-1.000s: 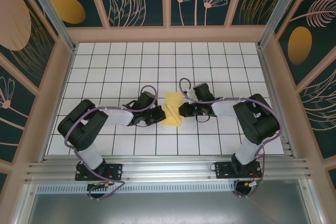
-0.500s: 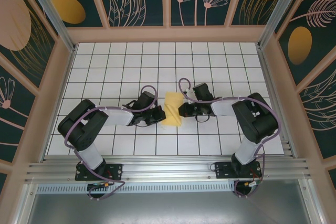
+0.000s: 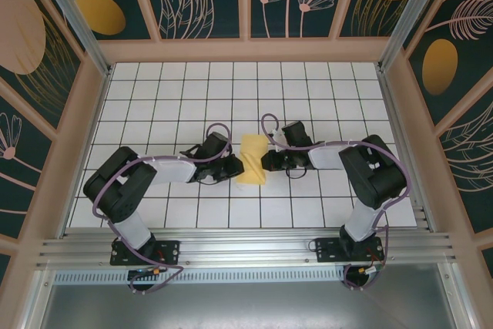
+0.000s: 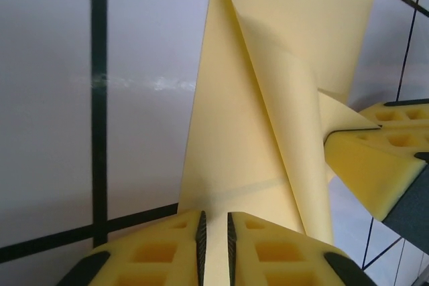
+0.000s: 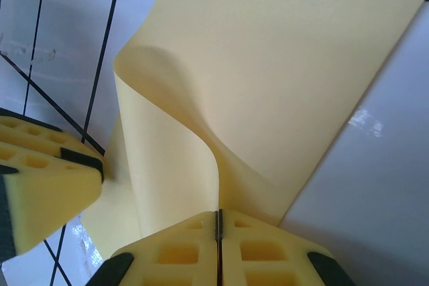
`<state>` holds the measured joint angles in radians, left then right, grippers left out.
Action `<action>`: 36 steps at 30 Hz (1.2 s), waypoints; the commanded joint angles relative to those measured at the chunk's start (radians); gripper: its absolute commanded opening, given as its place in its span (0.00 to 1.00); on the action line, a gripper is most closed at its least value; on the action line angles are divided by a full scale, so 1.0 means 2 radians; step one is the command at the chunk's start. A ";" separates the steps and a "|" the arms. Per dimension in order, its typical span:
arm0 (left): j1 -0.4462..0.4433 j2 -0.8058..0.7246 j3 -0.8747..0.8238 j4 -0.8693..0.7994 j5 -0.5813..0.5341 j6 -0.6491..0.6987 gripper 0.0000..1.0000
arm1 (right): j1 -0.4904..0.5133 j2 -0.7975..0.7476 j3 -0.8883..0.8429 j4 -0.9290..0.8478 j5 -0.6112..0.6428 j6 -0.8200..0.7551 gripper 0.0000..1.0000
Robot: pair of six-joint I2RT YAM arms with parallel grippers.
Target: Fold a paper plane with a square sheet of paper (pick it up from the middle)
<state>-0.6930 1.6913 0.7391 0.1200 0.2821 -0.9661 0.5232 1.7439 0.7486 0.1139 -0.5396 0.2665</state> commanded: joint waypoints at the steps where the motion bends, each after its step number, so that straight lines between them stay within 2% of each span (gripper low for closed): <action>1: 0.001 -0.037 0.020 -0.031 -0.032 0.008 0.24 | 0.000 0.015 0.003 -0.026 0.024 -0.013 0.09; 7: 0.001 -0.050 0.049 -0.004 -0.028 0.003 0.30 | 0.001 0.017 0.001 -0.024 0.027 -0.011 0.09; 11: 0.001 -0.009 0.083 0.021 -0.002 -0.005 0.30 | 0.003 0.018 -0.001 -0.023 0.026 -0.011 0.09; 17: 0.002 0.048 0.113 0.046 0.007 -0.026 0.28 | 0.003 0.018 -0.004 -0.020 0.028 -0.009 0.09; 24: 0.002 0.080 0.114 0.047 0.011 -0.037 0.25 | 0.004 0.019 -0.008 -0.015 0.026 -0.007 0.09; 36: 0.001 0.089 0.093 0.039 0.002 -0.031 0.24 | 0.004 0.020 -0.006 -0.013 0.024 -0.005 0.10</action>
<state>-0.6922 1.8526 0.9432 0.1902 0.2874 -1.0260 0.5251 1.7447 0.7483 0.1165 -0.5323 0.2676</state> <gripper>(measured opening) 0.241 0.098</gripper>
